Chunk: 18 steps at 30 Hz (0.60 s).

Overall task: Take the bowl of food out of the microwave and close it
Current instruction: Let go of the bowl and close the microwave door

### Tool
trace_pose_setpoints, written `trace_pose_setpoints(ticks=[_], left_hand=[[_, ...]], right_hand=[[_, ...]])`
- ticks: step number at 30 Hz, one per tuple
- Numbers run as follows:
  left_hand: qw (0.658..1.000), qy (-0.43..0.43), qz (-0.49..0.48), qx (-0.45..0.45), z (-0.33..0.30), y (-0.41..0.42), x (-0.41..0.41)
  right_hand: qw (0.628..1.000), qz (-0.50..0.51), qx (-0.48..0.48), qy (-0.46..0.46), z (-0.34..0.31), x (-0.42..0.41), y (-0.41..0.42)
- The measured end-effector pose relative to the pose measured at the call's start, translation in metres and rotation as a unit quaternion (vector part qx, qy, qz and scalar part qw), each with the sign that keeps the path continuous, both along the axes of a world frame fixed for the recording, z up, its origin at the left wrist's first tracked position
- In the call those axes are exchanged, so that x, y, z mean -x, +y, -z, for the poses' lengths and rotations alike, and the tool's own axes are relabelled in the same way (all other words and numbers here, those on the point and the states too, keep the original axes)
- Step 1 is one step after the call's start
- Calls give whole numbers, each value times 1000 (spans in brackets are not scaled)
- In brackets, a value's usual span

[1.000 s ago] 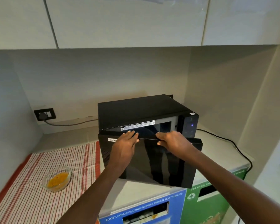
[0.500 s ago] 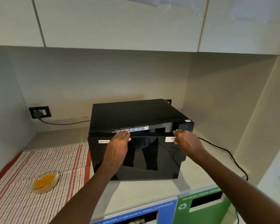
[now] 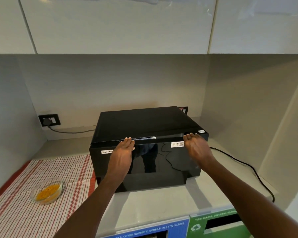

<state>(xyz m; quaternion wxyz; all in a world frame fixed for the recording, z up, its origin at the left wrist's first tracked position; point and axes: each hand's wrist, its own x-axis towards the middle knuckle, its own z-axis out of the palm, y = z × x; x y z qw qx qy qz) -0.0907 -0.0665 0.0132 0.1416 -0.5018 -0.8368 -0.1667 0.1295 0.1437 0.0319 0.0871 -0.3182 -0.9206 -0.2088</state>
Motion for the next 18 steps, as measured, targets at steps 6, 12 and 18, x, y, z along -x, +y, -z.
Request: trace_pose_setpoints(ticks=[6,12,18], left_hand=[[1000,16,-3,14,0,7,6],[999,29,-6,-17,8,9,8],[1000,27,-11,-2,10,14,12]], right_hand=[[999,-17,7,27,4,10,13],[996,-35,46,74,7,12,20],[991,-39,84,94,8,19,27]])
